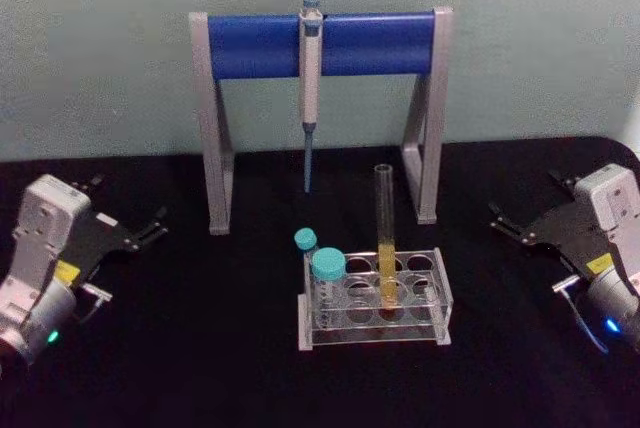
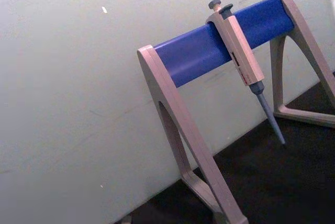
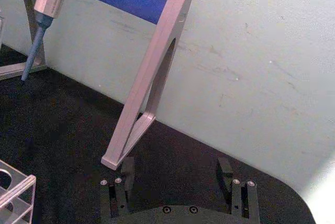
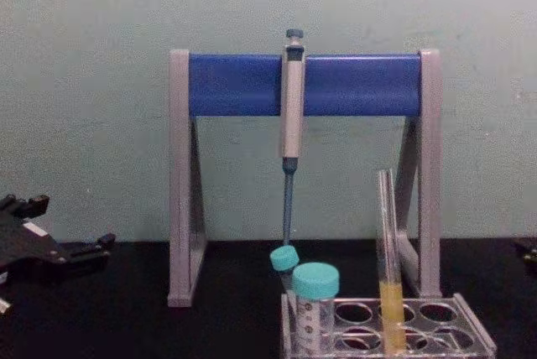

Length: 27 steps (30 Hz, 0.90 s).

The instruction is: Pick up the test tube from the test tube rack, shake it, then place it back into the test tube rack.

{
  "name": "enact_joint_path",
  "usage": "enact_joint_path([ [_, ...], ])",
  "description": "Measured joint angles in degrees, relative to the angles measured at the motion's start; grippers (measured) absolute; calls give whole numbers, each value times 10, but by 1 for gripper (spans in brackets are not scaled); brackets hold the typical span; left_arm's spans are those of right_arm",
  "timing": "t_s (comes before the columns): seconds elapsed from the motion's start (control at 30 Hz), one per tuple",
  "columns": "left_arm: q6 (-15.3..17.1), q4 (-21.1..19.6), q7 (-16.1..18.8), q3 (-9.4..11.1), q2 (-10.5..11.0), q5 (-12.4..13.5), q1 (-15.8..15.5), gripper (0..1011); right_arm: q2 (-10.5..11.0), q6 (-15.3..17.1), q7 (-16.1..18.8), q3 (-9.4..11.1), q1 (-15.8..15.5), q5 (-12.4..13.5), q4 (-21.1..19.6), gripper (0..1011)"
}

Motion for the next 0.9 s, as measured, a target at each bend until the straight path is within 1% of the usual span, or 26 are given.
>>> enact_joint_path([
  [0.9, 0, 0, 0, 0, 0, 0, 0, 1001, 0, 0, 0, 0, 0, 0, 0, 1000],
])
